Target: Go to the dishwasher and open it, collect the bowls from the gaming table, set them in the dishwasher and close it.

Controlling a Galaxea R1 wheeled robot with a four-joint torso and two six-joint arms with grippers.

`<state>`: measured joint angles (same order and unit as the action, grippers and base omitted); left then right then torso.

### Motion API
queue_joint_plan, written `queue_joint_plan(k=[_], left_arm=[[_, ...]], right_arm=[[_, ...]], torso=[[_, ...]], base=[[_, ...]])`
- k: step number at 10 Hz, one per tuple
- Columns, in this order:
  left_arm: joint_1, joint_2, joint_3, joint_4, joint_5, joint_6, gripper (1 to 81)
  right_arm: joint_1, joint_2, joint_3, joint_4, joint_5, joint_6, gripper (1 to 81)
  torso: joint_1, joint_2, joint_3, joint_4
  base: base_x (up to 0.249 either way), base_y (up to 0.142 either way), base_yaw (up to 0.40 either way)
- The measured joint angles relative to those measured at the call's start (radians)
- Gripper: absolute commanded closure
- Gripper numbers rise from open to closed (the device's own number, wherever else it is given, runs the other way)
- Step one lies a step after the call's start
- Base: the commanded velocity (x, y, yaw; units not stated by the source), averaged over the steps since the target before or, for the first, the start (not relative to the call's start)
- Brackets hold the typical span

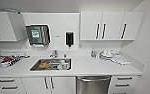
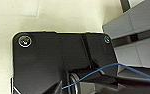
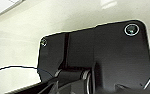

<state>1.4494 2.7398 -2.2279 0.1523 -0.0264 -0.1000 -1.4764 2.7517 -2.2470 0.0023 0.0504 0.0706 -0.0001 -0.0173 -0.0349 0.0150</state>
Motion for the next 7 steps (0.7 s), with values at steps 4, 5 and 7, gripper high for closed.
queue_joint_plan(k=[4, 5, 7], left_arm=[[-0.003, -0.016, -0.001, 0.0, -0.023, 0.0, 1.0], [0.0, -0.01, -0.001, 0.0, -0.023, 0.0, 1.0], [-0.001, -0.011, 0.0, 0.0, -0.023, 0.0, 1.0]], right_arm=[[0.005, -0.004, -0.001, 0.0, -0.003, 0.0, 1.0], [0.003, -0.004, -0.001, 0.0, -0.007, 0.0, 1.0], [0.005, -0.003, -0.001, 0.0, -0.007, 0.0, 1.0]], torso=[[0.0, 0.0, 0.0, 0.0], [0.0, 0.0, 0.0, 0.0], [0.0, 0.0, 0.0, 0.0]], base=[[0.108, 0.075, 0.0], [0.108, 0.074, 0.0], [0.115, 0.069, 0.0]])
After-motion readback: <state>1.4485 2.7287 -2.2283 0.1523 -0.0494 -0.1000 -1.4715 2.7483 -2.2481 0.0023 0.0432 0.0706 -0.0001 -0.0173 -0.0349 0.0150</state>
